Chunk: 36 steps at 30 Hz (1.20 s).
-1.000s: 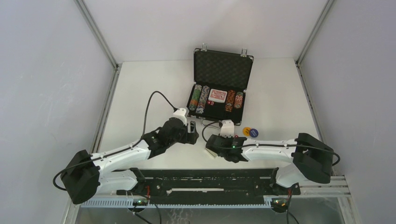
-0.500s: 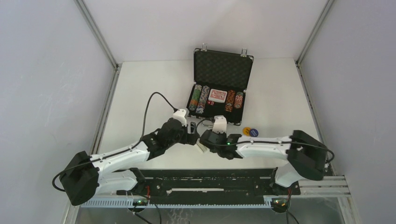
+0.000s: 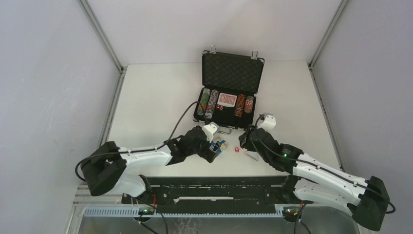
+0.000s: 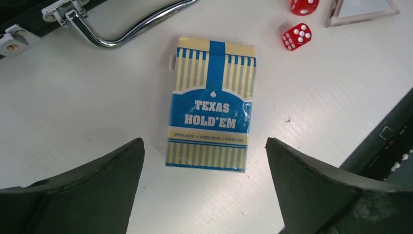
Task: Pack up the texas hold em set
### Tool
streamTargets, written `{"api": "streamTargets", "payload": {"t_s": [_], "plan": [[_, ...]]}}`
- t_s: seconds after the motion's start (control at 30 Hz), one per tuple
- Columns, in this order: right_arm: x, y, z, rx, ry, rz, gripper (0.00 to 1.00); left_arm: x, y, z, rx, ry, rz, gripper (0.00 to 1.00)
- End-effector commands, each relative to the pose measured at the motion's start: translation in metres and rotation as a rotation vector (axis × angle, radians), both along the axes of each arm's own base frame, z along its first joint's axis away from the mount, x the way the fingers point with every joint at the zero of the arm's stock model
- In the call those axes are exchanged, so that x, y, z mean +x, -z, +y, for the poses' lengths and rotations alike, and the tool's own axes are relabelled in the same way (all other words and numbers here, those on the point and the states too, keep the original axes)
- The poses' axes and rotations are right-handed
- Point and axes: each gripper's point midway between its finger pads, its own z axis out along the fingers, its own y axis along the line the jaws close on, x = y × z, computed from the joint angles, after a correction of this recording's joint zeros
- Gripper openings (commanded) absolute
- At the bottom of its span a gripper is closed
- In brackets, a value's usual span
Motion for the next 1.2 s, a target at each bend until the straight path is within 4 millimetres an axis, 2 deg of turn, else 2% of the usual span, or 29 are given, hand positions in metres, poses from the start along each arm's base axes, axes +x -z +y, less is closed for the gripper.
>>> {"api": "streamTargets", "payload": {"t_s": [0.0,0.23,0.37,0.5,0.57,0.67,0.77,0.8,0.97,1.17], "plan": [[0.001,-0.006,0.002,-0.003,-0.070,-0.016,0.54,0.014,-0.014,-0.017,0.016,0.076,-0.076,1.00],[0.007,0.005,0.010,0.001,-0.105,0.001,0.55,0.020,0.004,-0.020,0.110,0.116,-0.071,1.00],[0.009,0.012,0.011,-0.005,-0.116,0.011,0.55,0.007,0.019,-0.029,0.121,0.214,-0.005,0.95],[0.011,0.020,0.006,-0.015,-0.113,0.027,0.56,-0.005,0.034,-0.029,0.149,0.271,0.057,0.90],[0.011,0.023,0.004,-0.012,-0.112,0.035,0.56,-0.007,0.038,-0.028,0.157,0.275,0.069,0.82],[0.011,0.026,0.001,-0.009,-0.111,0.040,0.56,-0.007,0.039,-0.027,0.162,0.273,0.072,0.54],[0.012,0.027,0.002,0.008,-0.119,0.044,0.56,-0.003,0.034,-0.026,0.161,0.260,0.051,0.29],[0.012,0.026,0.003,0.018,-0.126,0.046,0.56,-0.003,0.032,-0.026,0.155,0.257,0.042,0.25],[0.013,0.014,0.016,0.120,-0.201,0.043,0.59,0.002,0.004,-0.024,0.074,0.227,-0.056,0.22],[0.006,-0.007,0.052,0.328,-0.414,0.073,0.72,-0.008,-0.038,-0.025,-0.081,0.270,-0.166,0.28]]}}
